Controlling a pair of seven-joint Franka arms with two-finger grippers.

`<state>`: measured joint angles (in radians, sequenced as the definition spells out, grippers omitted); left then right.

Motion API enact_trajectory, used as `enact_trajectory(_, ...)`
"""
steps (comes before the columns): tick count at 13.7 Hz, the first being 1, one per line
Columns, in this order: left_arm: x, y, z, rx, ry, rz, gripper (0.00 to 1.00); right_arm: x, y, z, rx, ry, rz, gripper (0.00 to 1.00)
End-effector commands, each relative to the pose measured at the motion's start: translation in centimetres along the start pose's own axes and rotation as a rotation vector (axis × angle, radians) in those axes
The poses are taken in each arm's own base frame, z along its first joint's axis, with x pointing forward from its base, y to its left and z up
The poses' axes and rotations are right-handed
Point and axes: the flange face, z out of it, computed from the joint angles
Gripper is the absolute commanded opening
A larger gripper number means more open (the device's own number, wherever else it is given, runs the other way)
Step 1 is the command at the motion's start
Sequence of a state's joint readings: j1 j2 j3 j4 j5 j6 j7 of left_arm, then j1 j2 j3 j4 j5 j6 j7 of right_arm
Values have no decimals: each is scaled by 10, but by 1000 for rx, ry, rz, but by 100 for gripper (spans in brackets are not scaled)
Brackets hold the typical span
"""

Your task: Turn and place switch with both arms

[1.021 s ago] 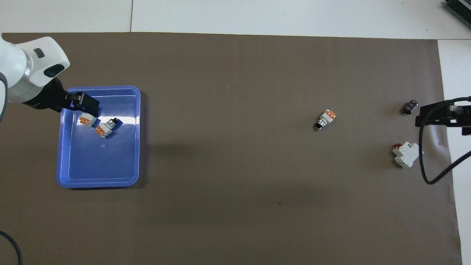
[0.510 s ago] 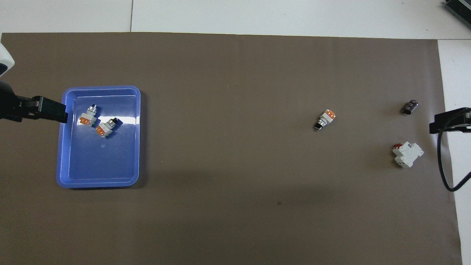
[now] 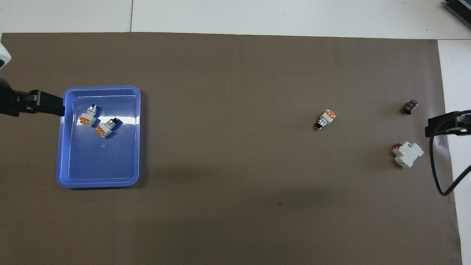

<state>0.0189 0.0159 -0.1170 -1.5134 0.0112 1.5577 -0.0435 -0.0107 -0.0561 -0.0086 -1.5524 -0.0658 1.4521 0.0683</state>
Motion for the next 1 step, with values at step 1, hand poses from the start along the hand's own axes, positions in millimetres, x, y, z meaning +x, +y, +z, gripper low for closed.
enact_trajectory(1,-2,-1,1,22,17,-11,100,-3,2,-1,-10,-10,-13,100)
